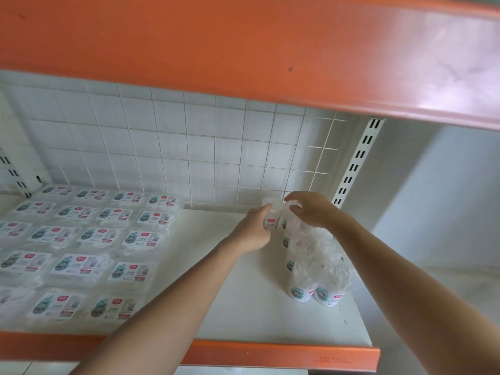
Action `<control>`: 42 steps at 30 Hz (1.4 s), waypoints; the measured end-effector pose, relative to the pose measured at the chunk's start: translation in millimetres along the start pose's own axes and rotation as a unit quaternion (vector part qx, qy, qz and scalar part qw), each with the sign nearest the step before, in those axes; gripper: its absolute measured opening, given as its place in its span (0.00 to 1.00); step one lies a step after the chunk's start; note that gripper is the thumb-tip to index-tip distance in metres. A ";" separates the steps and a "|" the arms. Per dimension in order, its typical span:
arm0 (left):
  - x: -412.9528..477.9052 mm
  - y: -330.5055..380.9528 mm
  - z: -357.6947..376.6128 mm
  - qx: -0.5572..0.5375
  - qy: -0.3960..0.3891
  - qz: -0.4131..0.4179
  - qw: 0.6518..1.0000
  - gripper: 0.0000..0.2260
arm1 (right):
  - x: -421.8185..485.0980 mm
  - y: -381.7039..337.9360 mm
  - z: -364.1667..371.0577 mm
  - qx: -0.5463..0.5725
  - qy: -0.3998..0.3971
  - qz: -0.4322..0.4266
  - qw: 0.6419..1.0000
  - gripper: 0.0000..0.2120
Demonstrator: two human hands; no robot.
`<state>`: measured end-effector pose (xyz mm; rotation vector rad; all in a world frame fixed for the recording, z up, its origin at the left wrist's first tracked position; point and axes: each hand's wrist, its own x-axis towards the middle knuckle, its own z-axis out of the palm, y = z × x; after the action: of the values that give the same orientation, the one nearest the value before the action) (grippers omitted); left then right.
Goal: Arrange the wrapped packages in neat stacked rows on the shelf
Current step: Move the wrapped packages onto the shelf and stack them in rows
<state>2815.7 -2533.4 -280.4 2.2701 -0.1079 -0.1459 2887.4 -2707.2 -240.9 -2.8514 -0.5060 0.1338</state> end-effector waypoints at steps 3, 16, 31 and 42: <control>0.6 1.0 0.9 0.008 -0.001 0.001 1.000 0.28 | -1.4 1.8 -2.2 0.009 0.023 -0.005 1.000 0.15; -2.6 4.7 -1.4 0.010 -0.007 0.000 1.000 0.27 | -5.5 7.6 2.9 0.010 0.020 0.015 1.000 0.16; -34.5 -7.5 -55.0 0.245 0.032 0.044 0.968 0.28 | -42.1 -57.2 11.7 -0.045 0.057 0.002 0.997 0.27; -109.7 -57.6 -117.1 0.337 0.072 0.061 0.937 0.29 | -95.2 -147.0 51.7 -0.102 0.078 0.002 0.992 0.33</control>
<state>2725.4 -2394.2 -241.5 2.9396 -0.2510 0.1516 2743.4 -2595.2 -249.3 -3.0277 -0.5079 -0.1494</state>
